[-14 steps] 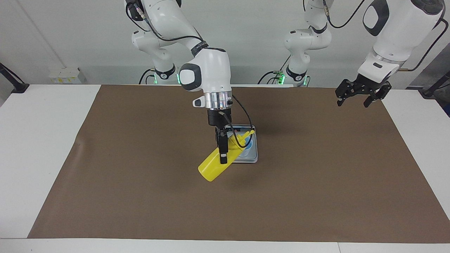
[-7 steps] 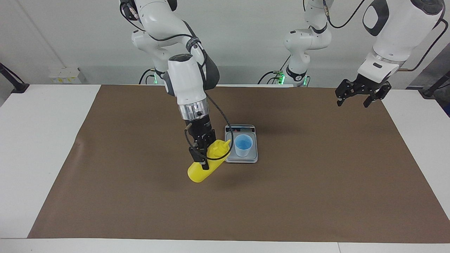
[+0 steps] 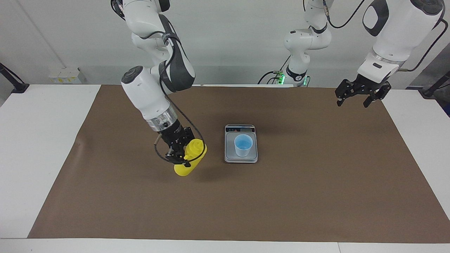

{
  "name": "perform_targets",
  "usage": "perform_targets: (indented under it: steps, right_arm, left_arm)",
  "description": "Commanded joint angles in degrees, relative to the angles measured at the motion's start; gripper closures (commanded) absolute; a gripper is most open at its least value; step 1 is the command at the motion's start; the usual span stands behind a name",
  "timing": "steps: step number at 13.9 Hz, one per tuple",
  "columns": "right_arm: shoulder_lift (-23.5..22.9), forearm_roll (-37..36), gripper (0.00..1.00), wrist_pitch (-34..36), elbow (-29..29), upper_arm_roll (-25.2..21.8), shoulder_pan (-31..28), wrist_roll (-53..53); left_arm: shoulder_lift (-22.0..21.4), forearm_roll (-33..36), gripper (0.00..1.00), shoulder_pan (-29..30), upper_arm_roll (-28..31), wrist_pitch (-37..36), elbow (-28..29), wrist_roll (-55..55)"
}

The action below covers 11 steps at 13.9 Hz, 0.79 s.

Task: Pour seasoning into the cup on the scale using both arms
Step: 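Turn the bottle upright and carry it back with the right gripper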

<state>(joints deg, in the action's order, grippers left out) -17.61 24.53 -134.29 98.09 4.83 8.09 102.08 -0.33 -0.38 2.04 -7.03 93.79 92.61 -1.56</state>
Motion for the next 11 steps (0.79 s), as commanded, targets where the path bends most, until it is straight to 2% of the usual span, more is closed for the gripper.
perform_targets:
  steps: [1, 4, 7, 9, 11]
  right_arm:
    - [5.4, 6.1, 1.00, 2.3, 8.4, 0.8, -4.0, -10.6]
    - [5.8, 10.6, 1.00, 11.9, 10.2, 0.7, -10.8, -23.8]
    - [6.0, 12.9, 1.00, 15.5, 13.5, 0.7, -16.3, -33.2]
    - [5.2, 12.9, 1.00, 20.3, 13.7, 0.7, -19.2, -36.5]
    - [5.2, 12.9, 1.00, 21.4, 15.5, 0.7, -21.4, -38.6]
  left_arm:
    - [-1.3, -0.1, 0.00, 0.2, -0.1, 1.2, 2.0, -0.4]
    - [-1.3, -0.1, 0.00, 0.2, -0.1, 1.2, 2.1, -0.4]
    - [-1.4, -0.1, 0.00, 0.2, -0.1, 1.2, 2.1, -0.5]
    - [-1.4, -0.1, 0.00, 0.2, -0.1, 1.2, 2.1, -0.5]
    - [-1.4, -0.1, 0.00, 0.2, -0.1, 1.2, 2.1, -0.4]
